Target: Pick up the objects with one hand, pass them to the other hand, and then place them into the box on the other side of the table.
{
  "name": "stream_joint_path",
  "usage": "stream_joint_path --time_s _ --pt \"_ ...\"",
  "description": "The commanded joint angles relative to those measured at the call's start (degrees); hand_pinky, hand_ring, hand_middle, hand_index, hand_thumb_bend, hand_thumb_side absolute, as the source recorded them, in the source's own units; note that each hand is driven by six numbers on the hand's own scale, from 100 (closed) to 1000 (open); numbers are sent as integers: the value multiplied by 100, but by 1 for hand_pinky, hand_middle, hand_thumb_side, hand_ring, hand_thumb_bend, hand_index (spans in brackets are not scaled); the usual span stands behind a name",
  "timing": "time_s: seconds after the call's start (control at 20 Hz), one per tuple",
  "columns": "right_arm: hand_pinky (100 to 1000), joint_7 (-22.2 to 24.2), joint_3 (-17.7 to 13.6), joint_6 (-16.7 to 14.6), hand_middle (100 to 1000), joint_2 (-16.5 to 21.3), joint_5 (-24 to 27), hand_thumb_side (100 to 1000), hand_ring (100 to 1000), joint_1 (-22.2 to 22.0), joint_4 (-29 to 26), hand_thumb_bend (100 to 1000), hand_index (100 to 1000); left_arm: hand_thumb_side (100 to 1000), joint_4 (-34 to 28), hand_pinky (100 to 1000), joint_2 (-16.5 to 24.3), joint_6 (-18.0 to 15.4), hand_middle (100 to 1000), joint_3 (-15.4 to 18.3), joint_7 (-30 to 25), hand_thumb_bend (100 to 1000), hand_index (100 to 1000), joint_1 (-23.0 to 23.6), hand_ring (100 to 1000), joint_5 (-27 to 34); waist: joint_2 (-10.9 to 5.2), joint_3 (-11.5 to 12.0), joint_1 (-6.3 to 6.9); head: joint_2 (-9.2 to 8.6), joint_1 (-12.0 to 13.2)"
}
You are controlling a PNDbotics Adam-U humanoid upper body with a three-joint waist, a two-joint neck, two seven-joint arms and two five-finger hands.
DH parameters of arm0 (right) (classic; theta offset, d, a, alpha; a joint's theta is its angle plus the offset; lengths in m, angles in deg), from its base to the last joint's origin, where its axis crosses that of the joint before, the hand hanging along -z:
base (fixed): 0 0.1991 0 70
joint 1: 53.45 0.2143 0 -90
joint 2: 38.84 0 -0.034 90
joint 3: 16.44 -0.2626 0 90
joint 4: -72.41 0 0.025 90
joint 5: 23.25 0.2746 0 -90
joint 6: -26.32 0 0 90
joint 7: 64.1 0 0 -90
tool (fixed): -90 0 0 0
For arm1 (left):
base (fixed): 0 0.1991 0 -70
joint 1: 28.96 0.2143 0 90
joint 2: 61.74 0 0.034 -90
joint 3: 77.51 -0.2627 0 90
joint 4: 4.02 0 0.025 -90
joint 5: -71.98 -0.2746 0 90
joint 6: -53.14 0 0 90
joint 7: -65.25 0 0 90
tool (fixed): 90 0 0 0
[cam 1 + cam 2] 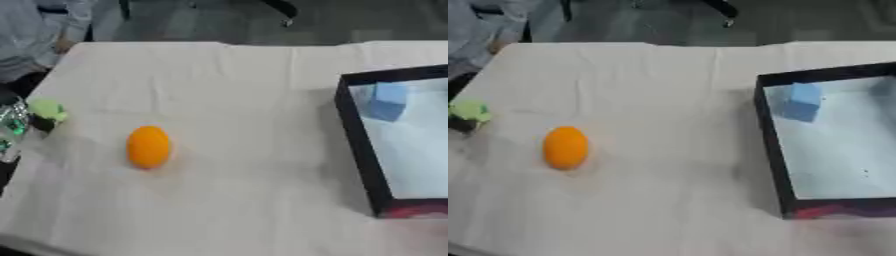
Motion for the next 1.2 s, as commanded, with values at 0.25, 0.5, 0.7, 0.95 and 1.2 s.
stream_joint_path --time_s 0.25,0.5,0.7,0.95,1.2 --pt "988 -62 -77 28 988 182 183 290 1000 62 -48 580 962 100 -933 836 430 -288 584 -191 -382 212 439 72 671 -71 -359 60 -50 66 -118" --pt "988 -65 -57 55 989 210 263 289 1000 87 -30 579 963 100 -1772 793 505 -441 567 -303 -562 180 432 277 619 31 -454 113 -50 118 -279" --pt "988 -35 -23 84 992 234 278 293 1000 132 -30 580 964 100 -2535 790 461 -667 546 -318 -515 142 427 492 584 571 -508 142 -76 169 -552" --pt "987 45 42 91 995 234 315 293 1000 272 -37 580 966 100 -3223 801 377 -895 539 -467 -321 114 421 708 570 1079 -566 136 -123 270 -978" --pt "988 73 97 127 1000 239 403 293 1000 462 -20 581 968 100 -3755 809 246 -897 530 -551 -145 100 414 841 554 1325 -604 137 -138 296 -1144"
